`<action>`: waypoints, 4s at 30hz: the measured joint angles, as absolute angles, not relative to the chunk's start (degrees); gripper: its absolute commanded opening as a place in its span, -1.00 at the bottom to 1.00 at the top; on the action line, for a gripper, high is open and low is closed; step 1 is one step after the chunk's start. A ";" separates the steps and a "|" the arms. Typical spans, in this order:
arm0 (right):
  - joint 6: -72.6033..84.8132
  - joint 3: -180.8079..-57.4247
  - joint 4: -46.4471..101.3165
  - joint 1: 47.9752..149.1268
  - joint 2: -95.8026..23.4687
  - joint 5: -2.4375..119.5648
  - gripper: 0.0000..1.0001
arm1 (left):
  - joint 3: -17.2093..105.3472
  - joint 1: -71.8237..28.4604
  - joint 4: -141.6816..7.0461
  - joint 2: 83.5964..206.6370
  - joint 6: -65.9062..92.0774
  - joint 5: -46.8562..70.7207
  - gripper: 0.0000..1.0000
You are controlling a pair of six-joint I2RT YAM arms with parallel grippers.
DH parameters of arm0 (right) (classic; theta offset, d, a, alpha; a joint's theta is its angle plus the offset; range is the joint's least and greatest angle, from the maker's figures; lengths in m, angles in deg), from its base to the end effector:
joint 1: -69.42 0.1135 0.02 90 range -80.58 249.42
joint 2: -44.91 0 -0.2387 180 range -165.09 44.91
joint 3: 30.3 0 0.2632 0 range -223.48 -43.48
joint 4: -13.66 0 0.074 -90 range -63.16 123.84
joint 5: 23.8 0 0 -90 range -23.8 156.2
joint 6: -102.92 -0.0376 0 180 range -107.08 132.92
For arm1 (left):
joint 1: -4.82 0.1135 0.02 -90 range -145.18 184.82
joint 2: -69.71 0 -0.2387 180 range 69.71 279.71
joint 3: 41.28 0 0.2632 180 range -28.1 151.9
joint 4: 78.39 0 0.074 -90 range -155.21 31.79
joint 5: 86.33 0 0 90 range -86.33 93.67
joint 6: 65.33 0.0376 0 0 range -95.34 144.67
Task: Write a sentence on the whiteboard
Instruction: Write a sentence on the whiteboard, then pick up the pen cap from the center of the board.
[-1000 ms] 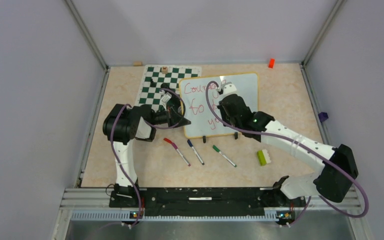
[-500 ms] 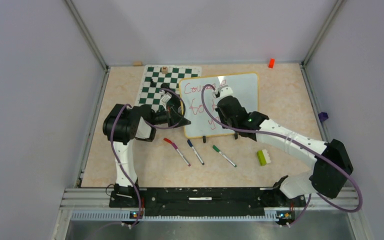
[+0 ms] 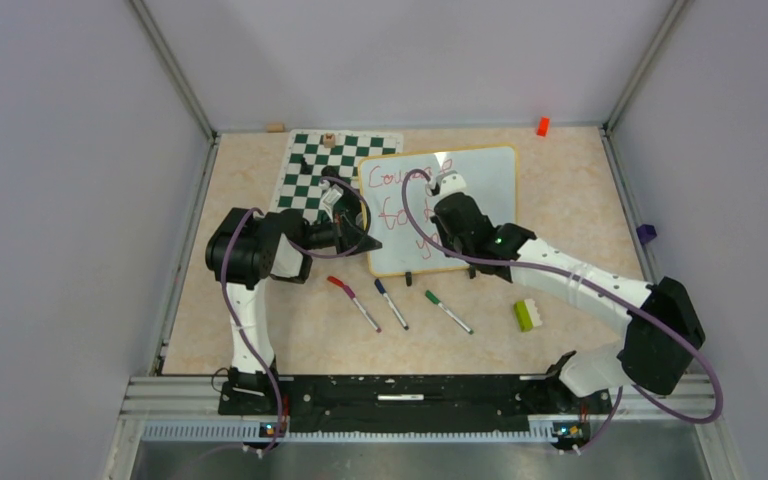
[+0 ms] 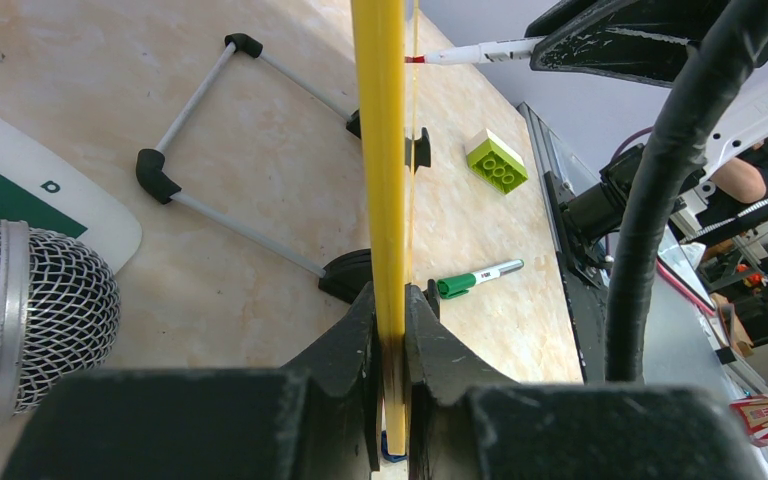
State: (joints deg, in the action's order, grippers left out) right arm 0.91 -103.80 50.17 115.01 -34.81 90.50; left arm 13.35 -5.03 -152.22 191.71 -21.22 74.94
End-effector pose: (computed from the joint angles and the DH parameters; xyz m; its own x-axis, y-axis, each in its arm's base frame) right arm 0.2340 0.2168 0.2464 -0.5559 -0.2965 -0.7766 -0.3311 0.9359 -0.1203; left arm 0.3223 -0.0921 0.0827 -0.6280 -0.1250 -0.7681 0.7632 0.0943 -0.6393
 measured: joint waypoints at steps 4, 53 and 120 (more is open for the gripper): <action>0.87 -103.08 49.78 115.01 -34.74 90.52 -1.00 | 13.35 -5.03 -152.22 191.71 -21.29 74.89 -0.99; 1.37 -104.32 52.05 114.92 -34.98 93.60 -1.00 | 13.35 -5.03 -152.22 191.71 -21.27 74.87 -1.00; 1.19 -95.47 47.75 114.35 -9.78 92.53 -1.00 | 2.66 2.80 -79.67 132.91 5.29 33.89 0.97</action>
